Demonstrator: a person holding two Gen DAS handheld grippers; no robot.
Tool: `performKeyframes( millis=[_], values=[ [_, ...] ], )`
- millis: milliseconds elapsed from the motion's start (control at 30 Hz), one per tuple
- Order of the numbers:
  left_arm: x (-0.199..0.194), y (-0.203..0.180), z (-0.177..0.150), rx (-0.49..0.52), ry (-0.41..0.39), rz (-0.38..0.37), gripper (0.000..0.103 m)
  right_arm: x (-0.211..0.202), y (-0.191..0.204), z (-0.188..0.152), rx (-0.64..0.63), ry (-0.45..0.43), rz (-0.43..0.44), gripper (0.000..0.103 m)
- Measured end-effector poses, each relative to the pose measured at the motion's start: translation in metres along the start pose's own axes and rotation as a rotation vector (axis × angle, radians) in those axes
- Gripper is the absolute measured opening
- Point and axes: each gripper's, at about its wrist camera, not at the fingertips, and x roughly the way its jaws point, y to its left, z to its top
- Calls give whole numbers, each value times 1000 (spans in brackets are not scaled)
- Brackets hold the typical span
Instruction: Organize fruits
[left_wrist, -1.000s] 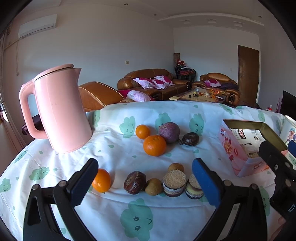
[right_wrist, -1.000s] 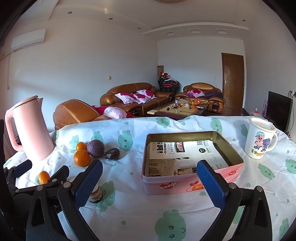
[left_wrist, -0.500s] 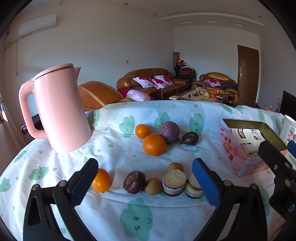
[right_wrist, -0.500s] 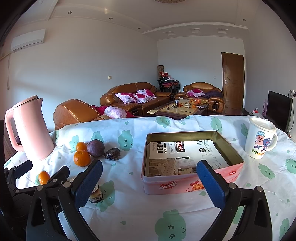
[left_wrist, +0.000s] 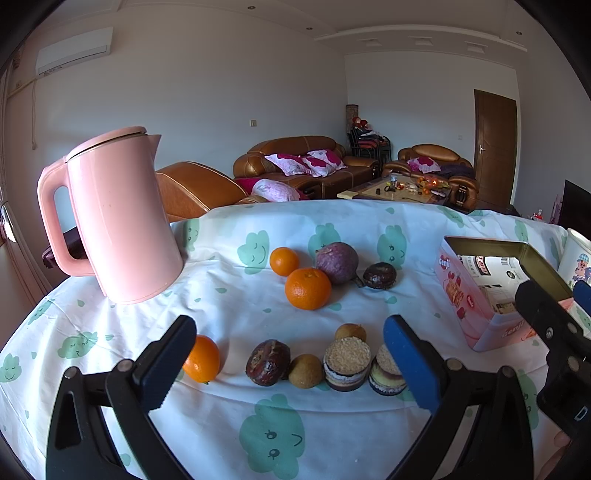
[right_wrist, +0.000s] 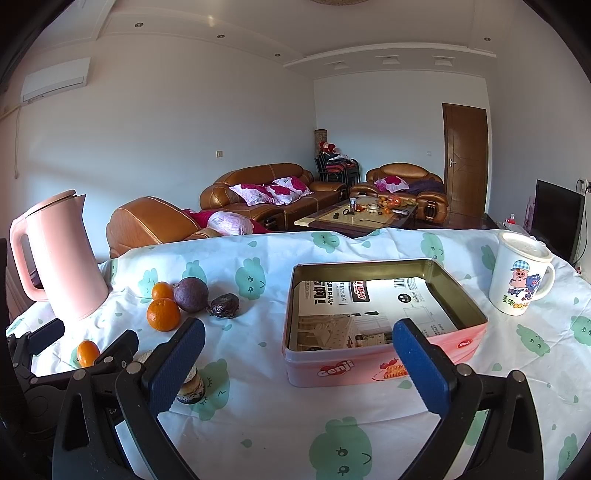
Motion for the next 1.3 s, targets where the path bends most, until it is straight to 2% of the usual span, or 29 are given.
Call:
performKeyframes(
  millis=[967,1033,1100,1167,1300],
  values=[
    [1,0,1,10,8,-4,103,2,0,-1,-3,7,3,102],
    [1,1,2,23,4,20,103,2,2,0,-13,9,4,102],
    [-1,14,6,0,-14,86,103,5,5,-4,-28,18,17,102],
    [1,32,9,-38,-17,142,103,8,6,-4,-42,36,38,102],
    [7,72,13,-153,20,187,103,14,8,-5,-53,71,116,101]
  ],
)
